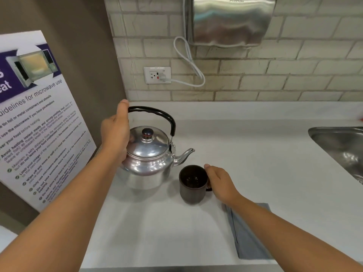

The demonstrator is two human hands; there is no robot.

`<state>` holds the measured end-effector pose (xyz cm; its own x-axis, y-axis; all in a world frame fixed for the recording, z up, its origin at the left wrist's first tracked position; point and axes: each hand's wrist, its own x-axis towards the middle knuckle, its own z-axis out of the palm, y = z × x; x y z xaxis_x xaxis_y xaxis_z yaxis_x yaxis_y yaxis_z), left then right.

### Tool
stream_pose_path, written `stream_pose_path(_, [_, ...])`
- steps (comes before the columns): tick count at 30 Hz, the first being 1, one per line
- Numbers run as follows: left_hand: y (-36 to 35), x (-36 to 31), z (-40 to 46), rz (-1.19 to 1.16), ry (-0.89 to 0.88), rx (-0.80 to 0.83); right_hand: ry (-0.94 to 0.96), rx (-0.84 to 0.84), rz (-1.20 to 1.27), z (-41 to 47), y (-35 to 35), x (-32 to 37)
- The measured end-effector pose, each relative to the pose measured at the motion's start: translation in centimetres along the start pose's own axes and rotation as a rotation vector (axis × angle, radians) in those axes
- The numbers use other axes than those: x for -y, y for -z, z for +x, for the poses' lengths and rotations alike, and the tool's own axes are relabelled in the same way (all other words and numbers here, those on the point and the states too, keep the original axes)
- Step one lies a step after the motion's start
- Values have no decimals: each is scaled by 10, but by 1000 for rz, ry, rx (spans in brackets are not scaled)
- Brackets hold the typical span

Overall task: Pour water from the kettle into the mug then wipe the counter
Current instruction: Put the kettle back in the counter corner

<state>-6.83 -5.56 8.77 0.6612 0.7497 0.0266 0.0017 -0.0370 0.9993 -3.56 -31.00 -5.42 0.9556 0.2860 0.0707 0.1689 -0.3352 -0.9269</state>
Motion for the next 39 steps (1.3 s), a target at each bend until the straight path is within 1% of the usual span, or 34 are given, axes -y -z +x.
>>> stream_pose_path(2, [0, -1, 7, -69, 75, -28, 25, -31, -69, 1, 3, 4])
stream_pose_path(4, [-2, -2, 17, -136, 124, -47, 50, -91, -83, 7, 7, 14])
stream_pose_path(9, [-13, 4, 45, -225, 134, -27, 113, -237, 41, 50, 14, 71])
stream_pose_path(12, [-23, 12, 64, -248, 127, -20, 181, -244, 122, 86, 4, 104])
stream_pose_path(16, [-37, 32, 92, -236, 99, -5, 264, -228, 56, 130, -26, 125])
stream_pose_path(22, [-55, 68, 115, -195, 119, 24, 302, -114, -72, 168, -73, 116])
stream_pose_path(26, [-60, 87, 123, -138, 177, 30, 298, -91, -113, 181, -91, 95])
stream_pose_path(30, [-60, 101, 127, -112, 193, 11, 327, -74, -140, 188, -100, 81])
stream_pose_path(33, [-59, 106, 128, -106, 148, 24, 339, -66, -131, 191, -103, 76])
stream_pose_path(39, [-56, 116, 127, -32, -40, 33, 371, -72, -213, 198, -105, 69])
